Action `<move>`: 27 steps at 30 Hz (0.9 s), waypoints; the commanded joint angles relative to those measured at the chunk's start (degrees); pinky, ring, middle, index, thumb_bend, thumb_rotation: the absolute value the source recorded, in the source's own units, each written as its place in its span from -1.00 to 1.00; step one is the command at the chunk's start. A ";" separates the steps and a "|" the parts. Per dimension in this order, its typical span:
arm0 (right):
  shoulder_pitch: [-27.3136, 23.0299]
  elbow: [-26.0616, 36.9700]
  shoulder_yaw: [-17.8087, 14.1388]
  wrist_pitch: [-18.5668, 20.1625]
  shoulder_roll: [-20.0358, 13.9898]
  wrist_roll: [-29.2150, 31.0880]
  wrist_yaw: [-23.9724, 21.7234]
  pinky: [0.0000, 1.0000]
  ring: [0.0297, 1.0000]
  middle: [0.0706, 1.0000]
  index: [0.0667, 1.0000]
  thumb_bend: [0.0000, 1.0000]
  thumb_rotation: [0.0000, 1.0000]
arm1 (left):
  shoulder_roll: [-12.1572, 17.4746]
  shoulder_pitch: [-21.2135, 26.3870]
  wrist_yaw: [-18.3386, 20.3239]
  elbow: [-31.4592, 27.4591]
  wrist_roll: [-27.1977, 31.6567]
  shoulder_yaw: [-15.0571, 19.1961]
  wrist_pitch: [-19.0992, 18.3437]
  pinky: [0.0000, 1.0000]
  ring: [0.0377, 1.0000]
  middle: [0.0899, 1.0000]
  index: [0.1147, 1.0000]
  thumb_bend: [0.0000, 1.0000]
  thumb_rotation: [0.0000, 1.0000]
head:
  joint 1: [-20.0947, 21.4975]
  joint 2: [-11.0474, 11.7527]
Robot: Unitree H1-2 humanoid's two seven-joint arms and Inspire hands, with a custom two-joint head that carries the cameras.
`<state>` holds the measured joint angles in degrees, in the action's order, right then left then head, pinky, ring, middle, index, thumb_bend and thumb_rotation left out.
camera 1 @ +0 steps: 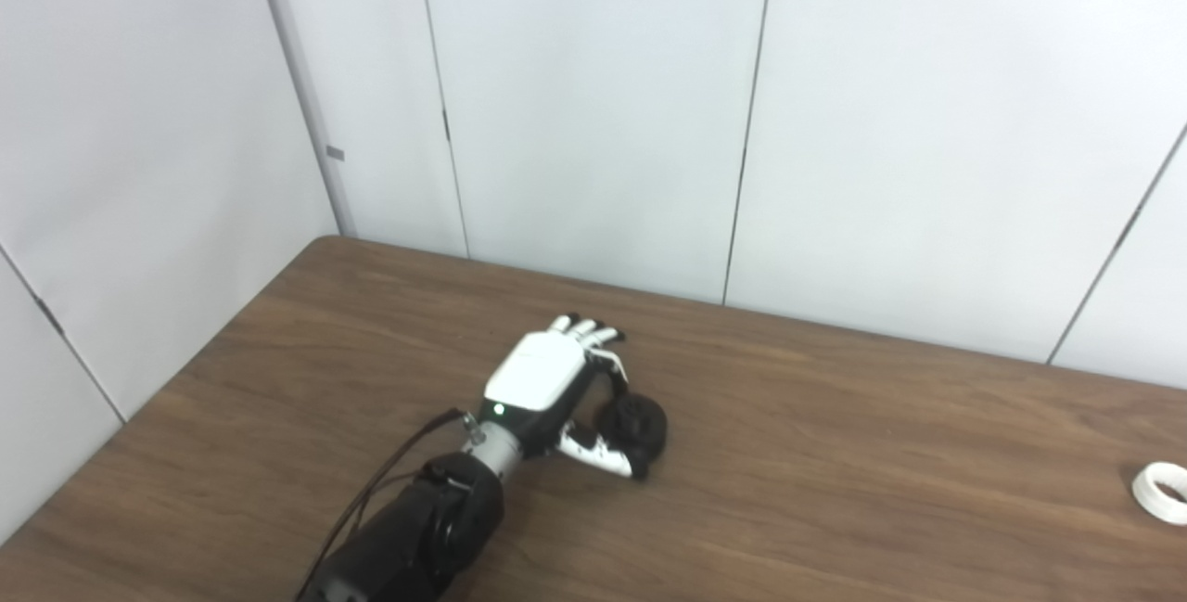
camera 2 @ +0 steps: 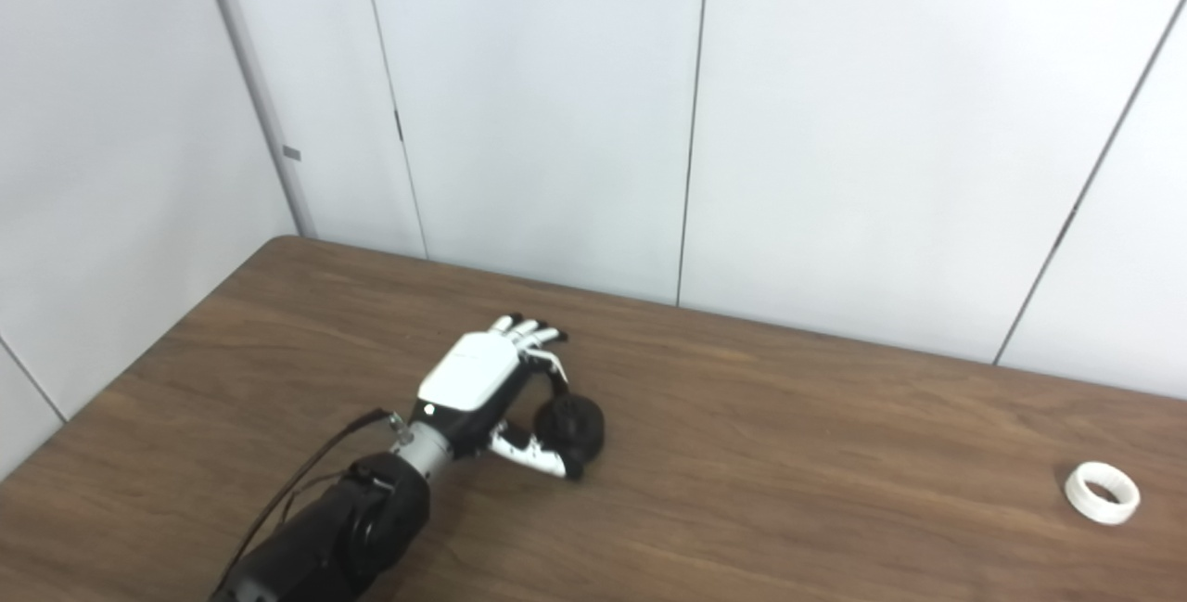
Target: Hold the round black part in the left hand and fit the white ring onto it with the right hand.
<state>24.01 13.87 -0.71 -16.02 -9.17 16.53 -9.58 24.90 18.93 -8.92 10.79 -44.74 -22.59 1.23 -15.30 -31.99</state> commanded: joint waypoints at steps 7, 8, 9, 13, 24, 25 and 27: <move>2.06 4.01 2.20 4.13 3.07 -3.03 1.91 1.00 1.00 1.00 1.00 0.29 0.71 | 0.88 -2.29 7.28 -6.35 -2.43 -4.03 3.79 1.00 1.00 0.86 -0.18 0.04 -0.90 | 4.76 -2.32; 2.17 4.40 2.35 4.27 3.23 -3.69 2.22 1.00 1.00 1.00 1.00 0.30 0.70 | 0.93 -2.64 7.58 -6.92 -2.83 -4.30 4.33 1.00 1.00 0.86 -0.18 0.04 -0.90 | 5.69 -2.83; 2.24 4.69 2.49 4.39 3.33 -4.14 2.44 1.00 1.00 1.00 1.00 0.32 0.70 | 0.99 -2.88 7.74 -7.31 -3.09 -4.44 4.73 1.00 1.00 0.85 -0.18 0.04 -0.90 | 5.88 -2.93; 2.37 5.69 3.28 4.02 3.50 -4.67 2.77 1.00 1.00 1.00 1.00 0.34 0.68 | 1.44 -4.14 8.64 -9.32 -3.75 -5.43 6.77 1.00 1.00 0.86 -0.18 0.04 -0.90 | 8.95 -4.64; 1.72 8.66 4.67 6.51 4.15 -5.63 4.65 1.00 1.00 1.00 1.00 0.46 0.55 | 1.37 -7.57 8.08 -11.74 -4.42 -6.05 13.59 1.00 1.00 0.80 -0.18 0.04 -0.90 | 14.91 -8.15; 1.67 9.05 4.83 6.93 4.27 -5.68 4.90 1.00 1.00 1.00 1.00 0.46 0.55 | 1.30 -7.74 8.21 -11.80 -4.37 -5.99 13.92 1.00 1.00 0.81 -0.18 0.04 -0.90 | 15.47 -8.43; 1.67 9.77 5.20 7.63 4.44 -5.63 5.38 1.00 1.00 1.00 1.00 0.48 0.53 | 1.22 -8.06 8.48 -12.04 -4.26 -5.77 14.37 1.00 1.00 0.81 -0.18 0.04 -0.90 | 16.17 -8.82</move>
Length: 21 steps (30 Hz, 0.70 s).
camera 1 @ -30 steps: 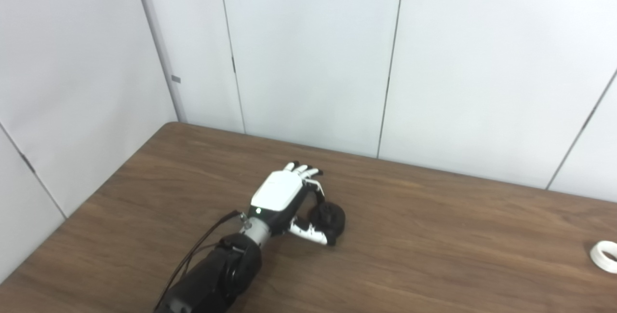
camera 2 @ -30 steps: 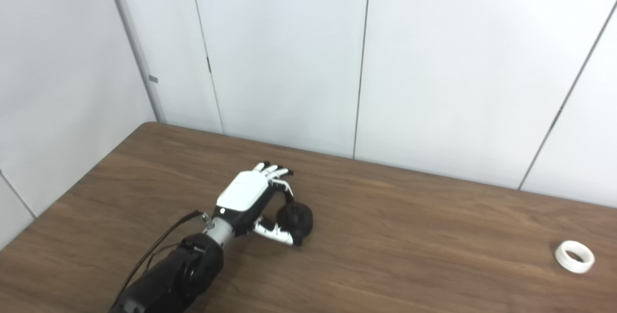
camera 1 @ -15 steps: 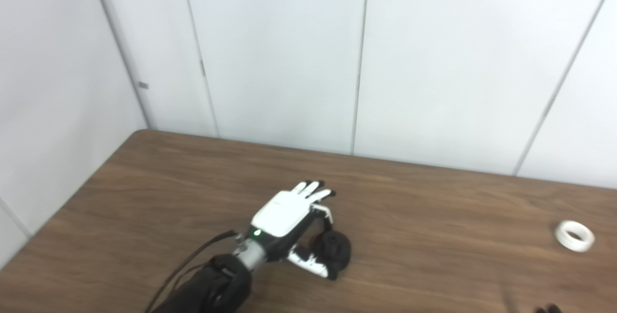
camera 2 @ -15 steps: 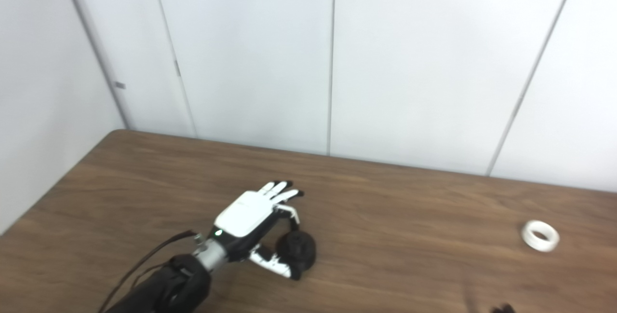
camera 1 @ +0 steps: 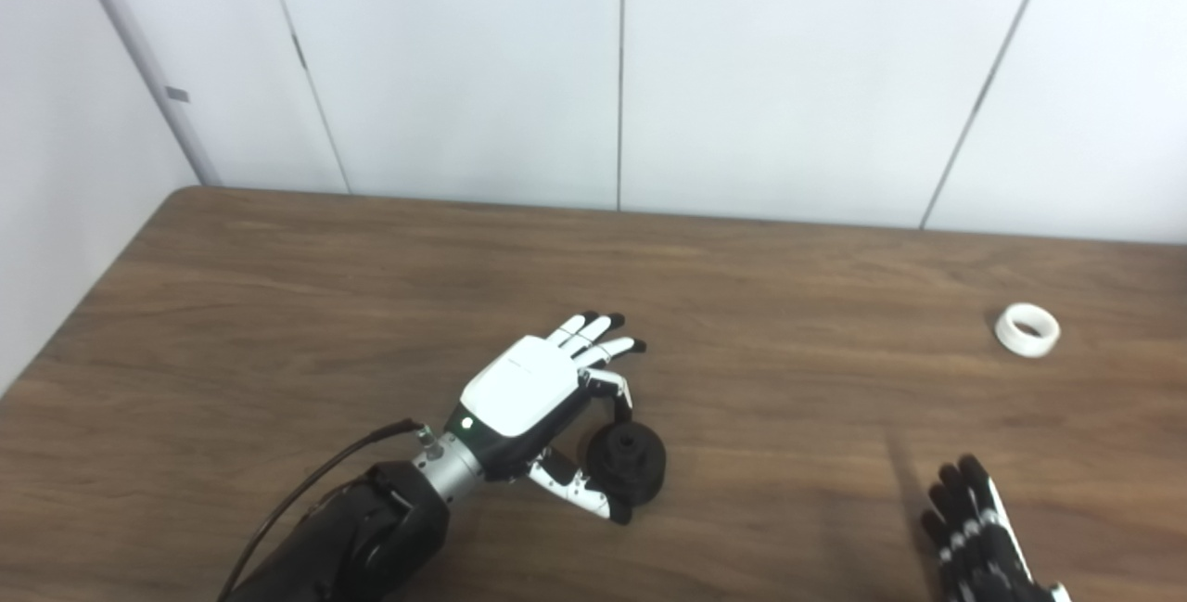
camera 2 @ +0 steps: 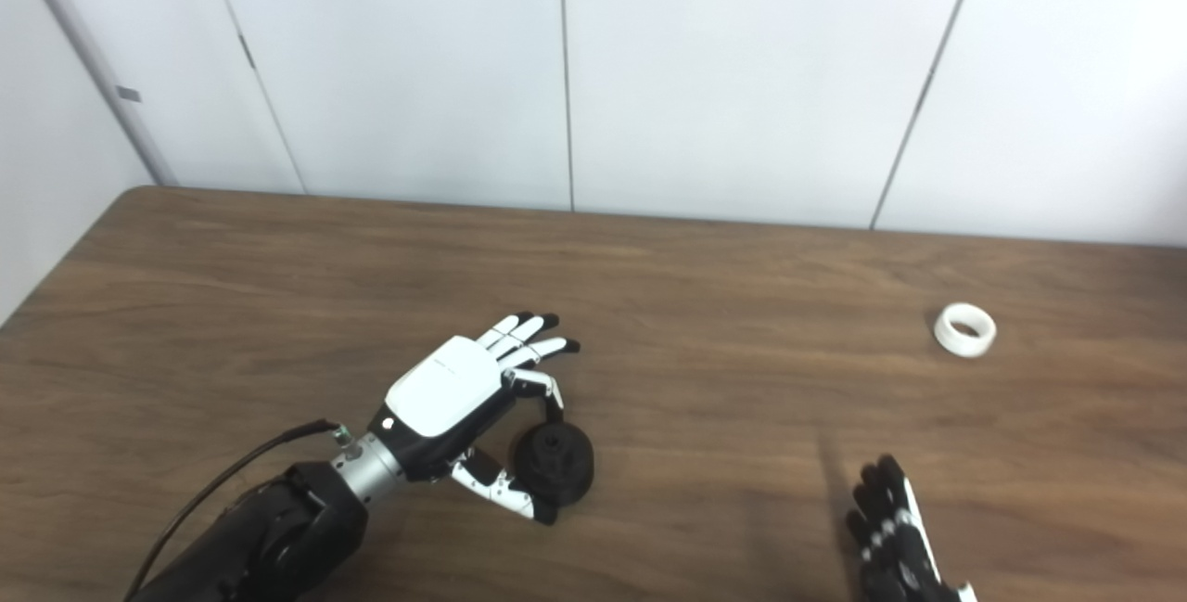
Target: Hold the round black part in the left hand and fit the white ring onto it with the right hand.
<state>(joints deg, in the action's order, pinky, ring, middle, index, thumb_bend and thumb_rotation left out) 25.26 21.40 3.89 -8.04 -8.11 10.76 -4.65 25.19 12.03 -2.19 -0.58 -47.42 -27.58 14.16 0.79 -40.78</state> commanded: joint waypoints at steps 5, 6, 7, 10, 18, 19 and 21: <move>0.16 3.00 1.40 -0.50 3.32 1.00 0.53 1.00 1.00 1.00 1.00 0.34 0.49 | 0.59 -1.84 1.53 -0.68 -1.22 -0.53 3.10 1.00 1.00 0.81 -0.18 0.04 -0.90 | 1.72 -0.77; 0.12 3.07 1.51 -0.55 3.33 0.93 0.62 1.00 1.00 1.00 1.00 0.33 0.49 | 0.52 -1.94 1.58 -0.70 -1.30 -0.48 3.27 1.00 1.00 0.81 -0.18 0.04 -0.90 | 1.89 -0.82; 0.06 3.08 1.59 -0.66 3.39 0.76 0.76 1.00 1.00 1.00 1.00 0.33 0.49 | 0.45 -2.02 1.39 -0.53 -1.28 -0.46 3.78 1.00 1.00 0.81 -0.18 0.04 -0.90 | 2.24 -0.89; -0.09 3.22 1.76 -0.49 3.67 -0.20 1.59 0.96 1.00 1.00 0.99 0.36 0.49 | 0.24 -2.20 0.79 0.06 -1.07 -0.29 5.27 1.00 0.98 0.81 -0.18 0.04 -0.90 | 2.98 -1.06; -0.59 2.95 2.43 -0.40 3.82 -1.97 3.28 0.96 1.00 1.00 0.97 0.47 0.50 | -0.20 -1.81 0.23 1.82 -1.47 0.47 6.50 1.00 0.96 0.81 -0.18 0.04 -0.90 | 4.29 -0.81; -0.66 2.84 2.47 -0.40 3.80 -1.98 3.42 0.97 1.00 1.00 0.97 0.49 0.51 | -0.25 -1.72 0.21 2.13 -1.24 0.63 6.63 1.00 0.95 0.81 -0.18 0.04 -0.90 | 4.58 -0.77; -0.76 2.55 2.51 -0.61 3.66 -1.86 3.50 0.97 1.00 1.00 0.97 0.48 0.51 | -0.38 -1.62 0.12 2.86 -0.66 0.99 7.02 1.00 0.95 0.81 -0.18 0.04 -0.90 | 4.82 -0.70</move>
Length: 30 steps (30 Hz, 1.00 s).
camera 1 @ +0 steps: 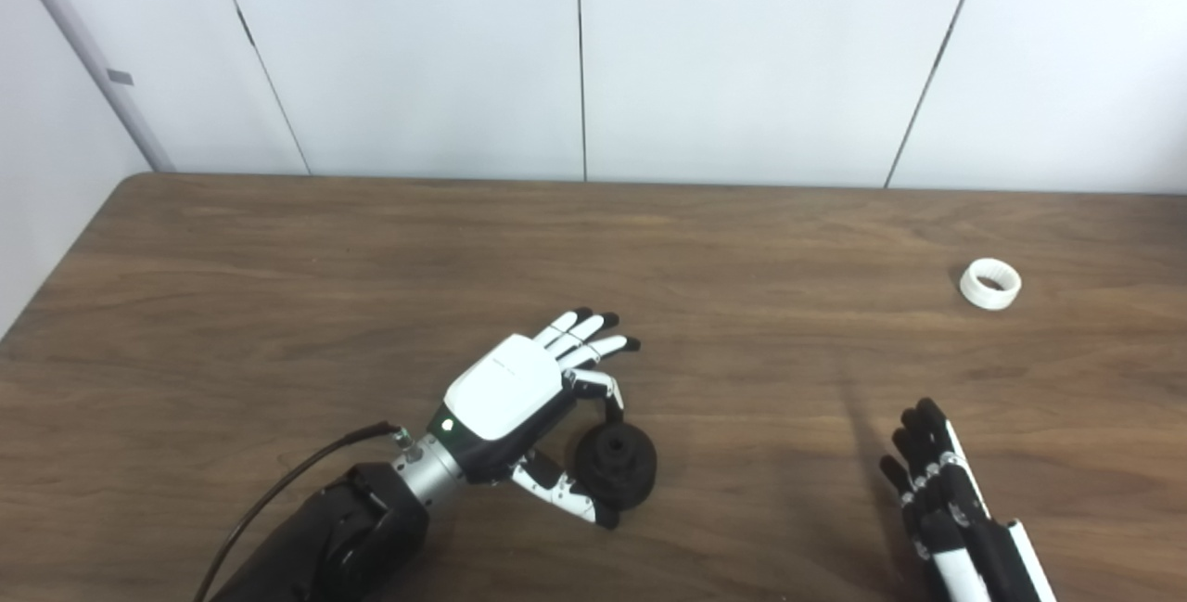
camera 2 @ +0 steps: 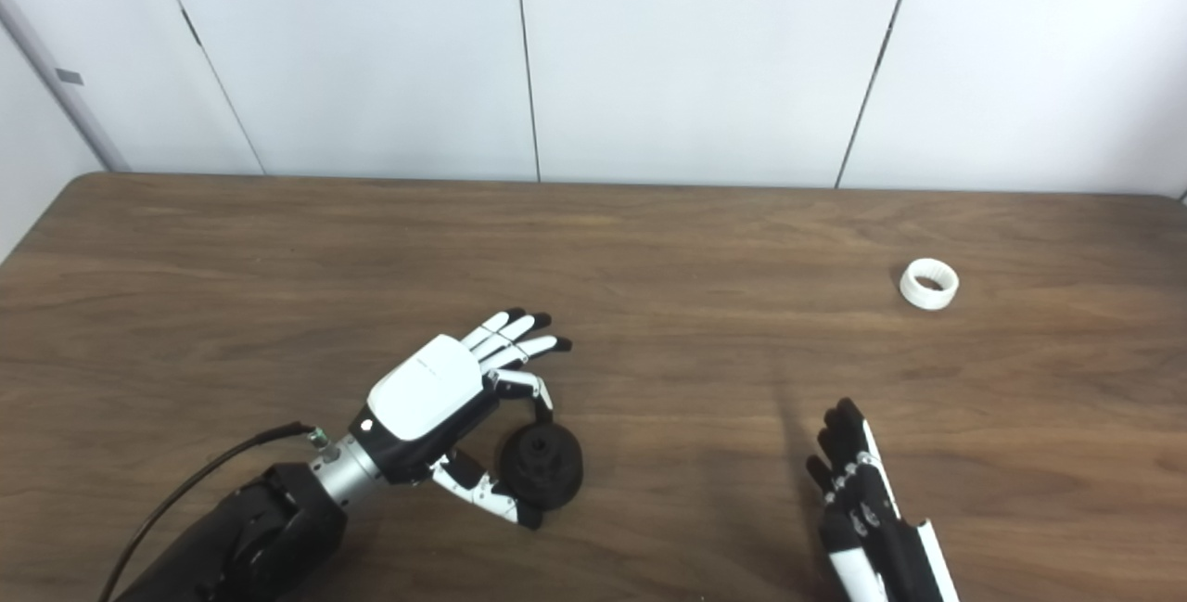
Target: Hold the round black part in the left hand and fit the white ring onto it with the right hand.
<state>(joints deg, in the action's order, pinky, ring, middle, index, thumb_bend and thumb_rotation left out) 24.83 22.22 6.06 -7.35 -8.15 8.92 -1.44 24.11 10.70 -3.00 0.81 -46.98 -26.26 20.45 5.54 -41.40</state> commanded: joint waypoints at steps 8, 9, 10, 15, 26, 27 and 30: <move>-1.14 4.05 -1.40 -0.65 2.59 -1.80 2.04 0.95 1.00 1.00 0.99 0.37 0.65 | -0.29 0.32 -0.14 4.76 -1.27 0.32 1.99 1.00 0.93 0.80 -0.18 0.04 -0.90 | 3.96 1.12; -1.33 4.99 -2.29 0.29 2.12 -2.06 2.56 0.94 1.00 1.00 0.99 0.35 0.66 | -0.41 0.43 -0.23 5.17 -1.23 0.38 2.11 1.00 0.93 0.80 -0.18 0.04 -0.90 | 4.40 1.24; -1.53 5.68 -3.19 1.01 1.75 -2.14 3.03 0.97 1.00 1.00 0.99 0.37 0.67 | -0.51 0.54 -0.26 5.50 -1.19 0.43 2.18 1.00 0.94 0.81 -0.18 0.04 -0.90 | 4.70 1.32; -4.14 9.38 -10.43 3.88 1.50 -3.29 7.32 0.99 1.00 1.00 0.94 0.45 0.60 | -0.96 1.49 -1.76 8.10 -1.37 0.73 3.44 1.00 0.93 0.80 -0.18 0.04 -0.90 | 8.05 2.52; -14.04 11.66 -20.33 19.23 -3.21 -29.75 10.47 0.84 0.98 0.99 0.94 0.29 0.57 | 0.11 3.28 -4.60 12.34 -1.45 0.77 6.10 1.00 0.96 0.81 -0.18 0.04 -0.90 | 18.19 5.65; -14.83 11.37 -20.65 20.84 -3.99 -31.13 9.89 0.83 0.99 1.00 0.98 0.35 0.59 | 0.36 3.45 -4.82 12.60 -1.31 0.61 6.28 1.00 0.95 0.82 -0.18 0.04 -0.90 | 18.45 5.72; -16.95 10.24 -20.80 24.35 -6.25 -35.67 8.64 0.88 1.00 1.00 1.00 0.51 0.69 | 1.40 4.18 -6.31 13.70 -0.59 -0.55 6.44 1.00 0.95 0.82 -0.18 0.04 -0.90 | 20.68 6.32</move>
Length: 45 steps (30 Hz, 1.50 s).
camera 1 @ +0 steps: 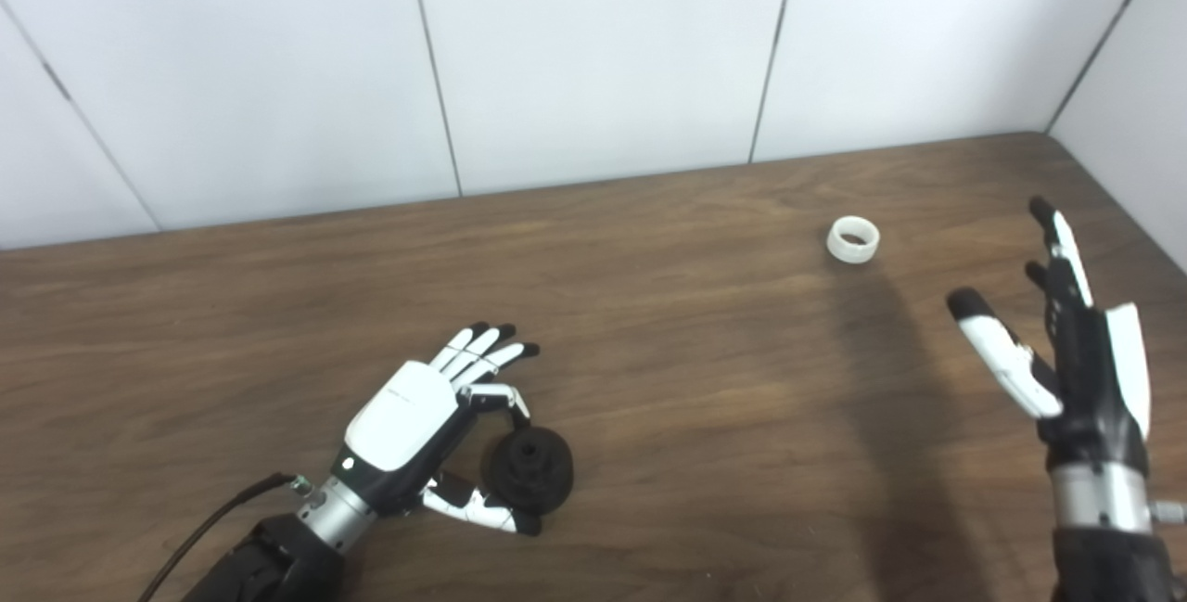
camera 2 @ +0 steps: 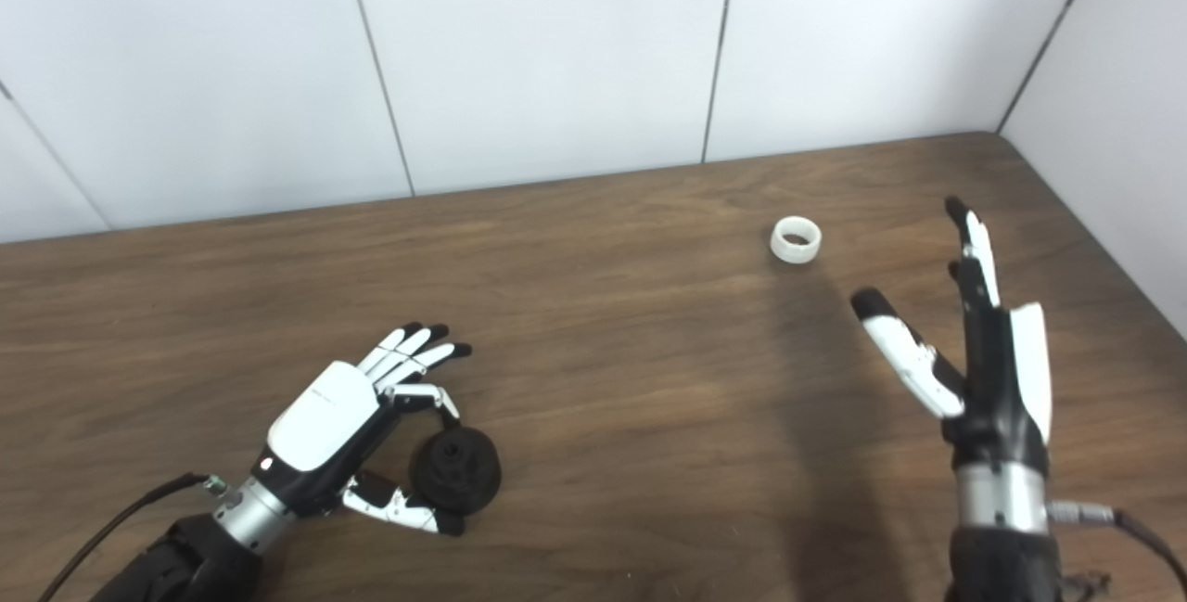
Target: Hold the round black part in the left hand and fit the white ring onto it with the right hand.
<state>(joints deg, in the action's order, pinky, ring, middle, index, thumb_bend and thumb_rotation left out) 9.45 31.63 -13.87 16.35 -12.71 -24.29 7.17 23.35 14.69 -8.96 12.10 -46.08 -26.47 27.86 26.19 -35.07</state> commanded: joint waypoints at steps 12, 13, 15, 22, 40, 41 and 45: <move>-5.96 -1.34 5.24 8.75 -10.75 -25.15 -9.08 0.85 1.00 1.00 1.00 0.63 0.88 | 5.37 1.65 -1.24 3.84 1.59 -3.13 -0.95 1.00 0.98 0.83 -0.18 0.04 -0.90 | 3.96 0.71; -6.34 -1.88 5.95 8.96 -11.75 -27.43 -10.17 0.86 1.00 1.00 1.00 0.64 0.89 | 5.54 1.77 -1.29 3.91 1.82 -3.33 -0.95 1.00 0.98 0.83 -0.18 0.03 -0.90 | 4.12 0.75; -7.04 -2.69 6.87 9.34 -13.02 -31.10 -12.16 0.91 1.00 1.00 1.00 0.69 0.91 | 5.92 2.06 -1.77 4.13 2.18 -3.90 -0.94 1.00 0.98 0.83 -0.18 0.04 -0.90 | 4.33 0.84; -9.48 -5.77 7.54 9.22 -16.70 -36.70 -18.21 0.99 1.00 1.00 0.95 0.68 0.73 | 6.71 2.72 -2.47 4.74 3.15 -5.21 -0.94 1.00 0.97 0.84 -0.18 0.03 -0.90 | 5.14 1.07; -22.21 -14.00 10.72 7.30 -29.07 -37.46 -32.25 0.99 1.00 1.00 0.80 0.88 0.20 | 7.78 2.80 -2.88 4.76 5.31 -7.45 -0.94 1.00 0.95 0.83 -0.18 0.03 -0.90 | 8.39 1.70; -22.92 -14.26 10.97 7.32 -29.39 -37.50 -32.95 1.00 1.00 1.00 0.80 0.92 0.16 | 7.85 2.76 -2.78 4.67 5.34 -7.49 -0.94 1.00 0.95 0.84 -0.18 0.03 -0.90 | 8.39 1.70; -25.87 -15.45 12.36 6.74 -30.22 -38.03 -34.96 1.00 1.00 1.00 0.78 0.98 0.09 | 8.21 2.86 -3.06 4.76 5.75 -8.02 -0.96 1.00 0.94 0.83 -0.18 0.03 -0.90 | 8.73 1.72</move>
<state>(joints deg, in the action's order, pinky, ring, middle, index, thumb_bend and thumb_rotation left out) -13.67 15.68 -1.07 23.88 -40.51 -61.19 -27.82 28.76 18.20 -13.03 14.99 -39.35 -33.78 27.87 34.80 -33.31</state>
